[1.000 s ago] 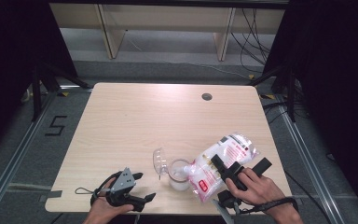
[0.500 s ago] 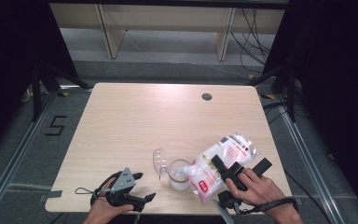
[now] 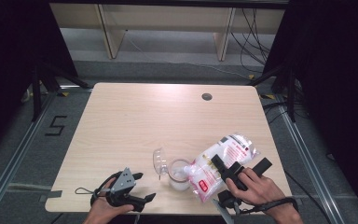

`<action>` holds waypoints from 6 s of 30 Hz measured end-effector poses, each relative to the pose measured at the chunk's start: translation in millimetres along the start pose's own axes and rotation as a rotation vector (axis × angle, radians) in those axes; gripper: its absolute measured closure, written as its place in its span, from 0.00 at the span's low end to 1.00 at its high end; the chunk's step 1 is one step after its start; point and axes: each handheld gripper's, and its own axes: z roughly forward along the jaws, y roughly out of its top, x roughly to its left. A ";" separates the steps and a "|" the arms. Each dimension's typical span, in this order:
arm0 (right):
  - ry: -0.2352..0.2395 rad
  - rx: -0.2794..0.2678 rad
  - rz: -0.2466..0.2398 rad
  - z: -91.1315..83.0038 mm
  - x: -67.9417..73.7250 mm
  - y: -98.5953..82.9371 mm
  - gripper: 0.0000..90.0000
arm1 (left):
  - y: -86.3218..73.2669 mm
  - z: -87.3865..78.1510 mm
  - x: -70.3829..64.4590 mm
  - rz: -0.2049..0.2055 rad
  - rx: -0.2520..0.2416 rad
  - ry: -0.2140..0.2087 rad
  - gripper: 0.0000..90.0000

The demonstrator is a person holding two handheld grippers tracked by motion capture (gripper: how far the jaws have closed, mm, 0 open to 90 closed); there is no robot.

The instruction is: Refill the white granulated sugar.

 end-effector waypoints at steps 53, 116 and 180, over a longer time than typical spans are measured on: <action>0.017 0.001 -0.030 -2.0 1.5 -3.5 0.81 | 0.0 0.0 -0.7 -0.008 -0.013 0.008 0.18; -0.038 -0.044 0.101 2.5 11.3 0.9 0.83 | 1.2 -1.4 1.2 0.023 -0.010 0.009 0.18; 0.007 -0.280 0.869 27.7 37.7 -9.6 0.84 | 1.1 -4.9 3.0 0.007 -0.013 0.028 0.18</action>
